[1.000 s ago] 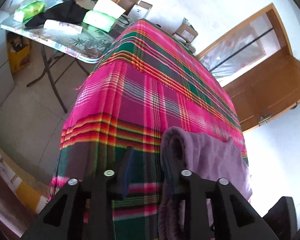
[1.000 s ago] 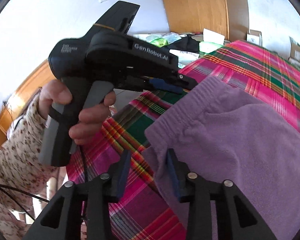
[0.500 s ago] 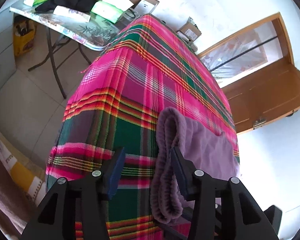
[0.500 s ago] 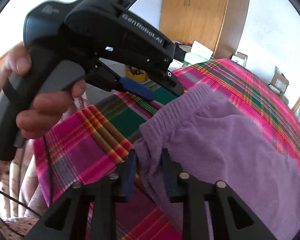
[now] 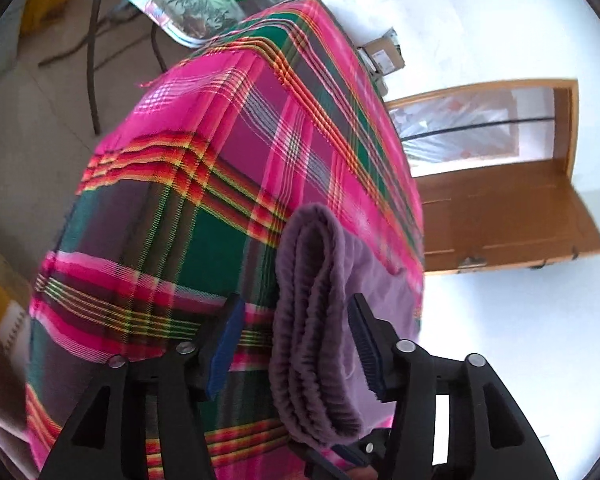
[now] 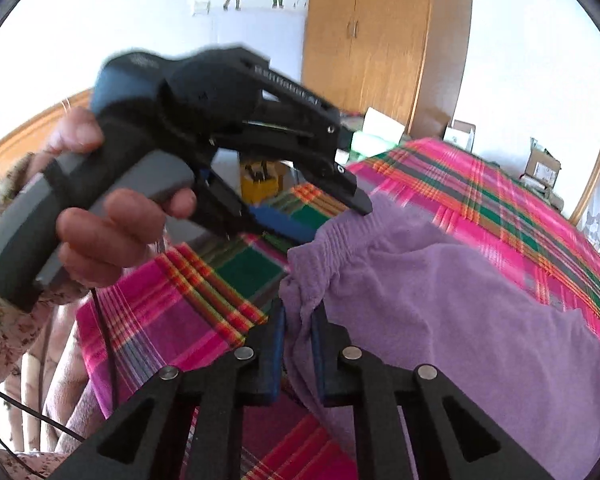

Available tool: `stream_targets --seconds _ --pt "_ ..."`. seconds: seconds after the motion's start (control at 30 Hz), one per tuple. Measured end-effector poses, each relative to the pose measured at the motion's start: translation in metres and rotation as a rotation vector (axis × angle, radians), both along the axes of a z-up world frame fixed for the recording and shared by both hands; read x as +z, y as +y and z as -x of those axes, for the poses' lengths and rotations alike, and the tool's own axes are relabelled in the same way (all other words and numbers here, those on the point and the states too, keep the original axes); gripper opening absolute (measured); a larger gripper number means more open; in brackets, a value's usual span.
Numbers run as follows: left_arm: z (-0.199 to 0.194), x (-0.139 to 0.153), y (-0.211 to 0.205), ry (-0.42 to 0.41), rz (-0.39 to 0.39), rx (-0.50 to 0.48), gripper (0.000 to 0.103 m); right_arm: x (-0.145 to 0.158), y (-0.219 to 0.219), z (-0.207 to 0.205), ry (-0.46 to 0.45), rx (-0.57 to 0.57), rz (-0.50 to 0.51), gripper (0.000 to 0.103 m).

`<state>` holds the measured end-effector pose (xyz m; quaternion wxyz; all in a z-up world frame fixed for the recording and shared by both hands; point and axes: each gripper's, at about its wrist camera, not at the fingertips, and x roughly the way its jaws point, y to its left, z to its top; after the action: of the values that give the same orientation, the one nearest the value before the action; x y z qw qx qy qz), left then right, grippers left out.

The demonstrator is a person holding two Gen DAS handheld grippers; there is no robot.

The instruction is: Fold clothes

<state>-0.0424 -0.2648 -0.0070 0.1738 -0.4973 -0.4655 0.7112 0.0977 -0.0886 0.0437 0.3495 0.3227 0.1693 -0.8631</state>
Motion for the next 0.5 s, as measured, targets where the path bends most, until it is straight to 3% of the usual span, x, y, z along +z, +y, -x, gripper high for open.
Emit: stream_targets --seconds 0.13,0.43,0.5 --pt "0.005 -0.005 0.008 -0.033 -0.059 -0.035 0.06 0.005 0.006 -0.002 0.015 0.0 0.038 0.012" --pt "0.021 -0.004 0.026 -0.043 -0.041 -0.075 0.059 0.011 0.013 -0.012 0.039 0.006 0.075 0.012" --pt "0.024 -0.003 0.031 -0.044 -0.036 -0.084 0.052 0.011 0.015 -0.016 0.036 0.006 0.08 0.012"
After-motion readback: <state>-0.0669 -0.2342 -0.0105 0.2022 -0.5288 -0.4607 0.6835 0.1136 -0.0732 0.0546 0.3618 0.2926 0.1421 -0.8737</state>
